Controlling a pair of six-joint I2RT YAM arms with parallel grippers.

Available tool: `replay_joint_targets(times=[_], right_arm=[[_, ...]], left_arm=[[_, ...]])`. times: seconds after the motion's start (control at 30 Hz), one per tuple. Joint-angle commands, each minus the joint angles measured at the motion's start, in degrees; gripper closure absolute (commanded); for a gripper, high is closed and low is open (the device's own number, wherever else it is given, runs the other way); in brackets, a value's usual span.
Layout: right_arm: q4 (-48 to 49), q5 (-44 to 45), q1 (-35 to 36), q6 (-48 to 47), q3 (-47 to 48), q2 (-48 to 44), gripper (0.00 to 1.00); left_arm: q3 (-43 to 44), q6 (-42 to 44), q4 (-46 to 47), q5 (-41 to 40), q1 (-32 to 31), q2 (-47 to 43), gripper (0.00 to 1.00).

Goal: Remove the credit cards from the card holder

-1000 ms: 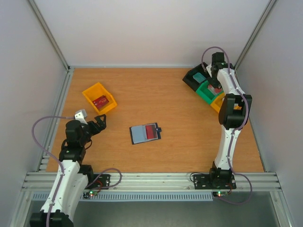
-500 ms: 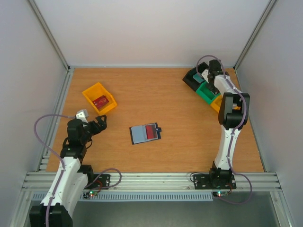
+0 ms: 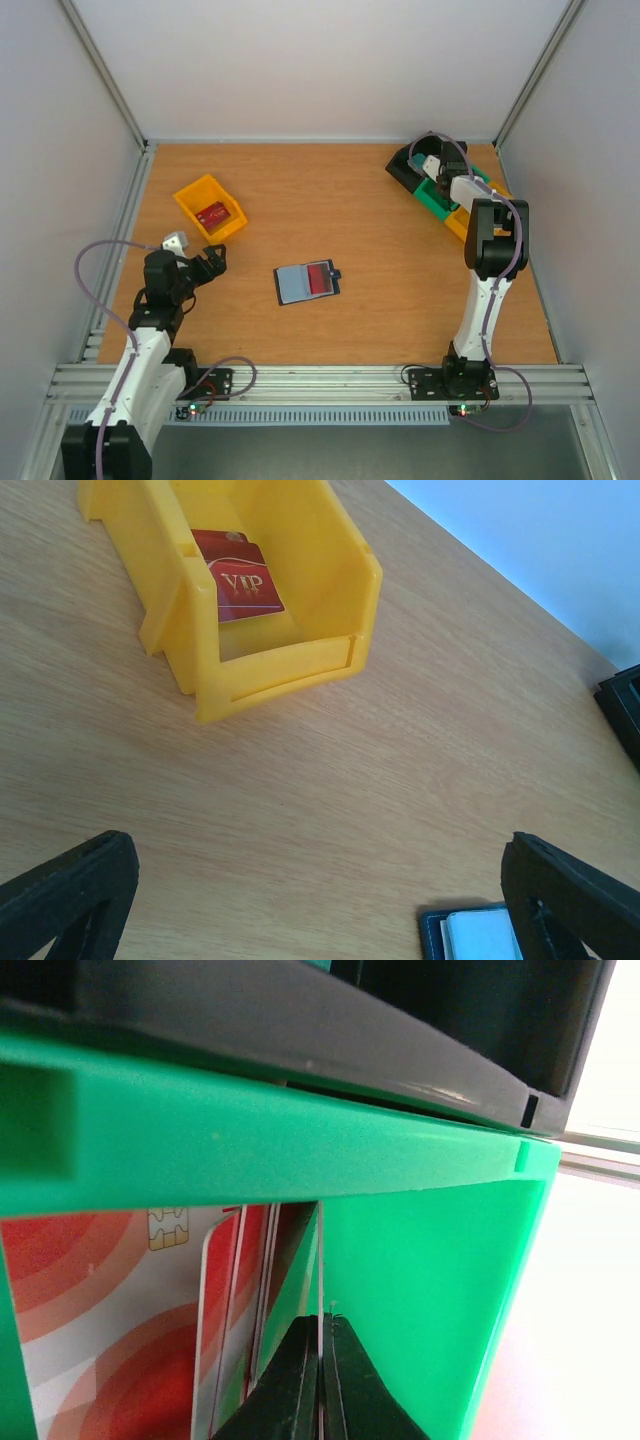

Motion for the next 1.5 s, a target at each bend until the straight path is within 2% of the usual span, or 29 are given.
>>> replay_joint_targets(times=[0.0,0.2,0.33,0.47,0.63,0.77,0.93,1.1,1.23,1.33,1.4,1.47], right_arm=[[1.8,0.1,0.4,-1.9,-0.8,-2.3,0.99],[2.1,0.1,1.1,-2.0,-2.2,-3.8,0.97],[1.9,-0.8,1.4,-1.0,-3.0,-4.4,0.89],[1.2,-0.7,1.4,-0.9,-3.3,-4.5,0.72],[-2.0,-1.7,1.4,0.0,-3.3,-5.7,0.43],[-4.5,-3.0,1.5,1.1,-3.1,-7.5,0.33],[-5.5,-4.7,2.7,5.4,-2.4,-11.9,0.27],[-6.2,-7.3,6.9,18.5,0.1,-19.6,0.25],[-14.5,-17.8,9.5,41.7,3.4,-27.1,0.26],[-18.7,-27.8,12.7,61.1,1.7,-31.4,0.30],[-20.4,-33.0,17.0,68.3,-1.5,-32.9,0.34],[-23.1,-34.5,23.2,71.4,-4.2,-33.0,0.36]], left_arm=[[-0.7,0.1,3.6,-0.3,0.0,0.3,0.01],[-0.9,-0.3,4.0,0.2,0.0,0.3,0.01],[-0.9,-0.4,4.0,0.3,0.0,0.2,0.01],[-0.9,-0.4,4.0,0.4,0.0,0.3,0.01],[-1.0,-0.6,4.2,0.8,-0.2,0.2,0.01],[-1.0,-0.7,4.3,1.0,-0.4,0.1,0.01],[-1.1,-0.4,4.8,1.7,-0.8,-0.2,0.01],[-0.1,-0.4,4.9,5.6,-2.7,0.8,0.01],[1.7,-4.0,0.9,8.2,-7.3,4.2,0.03],[4.5,-5.8,-2.4,11.3,-10.5,9.8,0.08],[6.8,-4.4,-5.1,14.4,-12.1,14.6,0.10],[8.7,-2.4,-8.7,15.5,-12.3,19.2,0.11]])
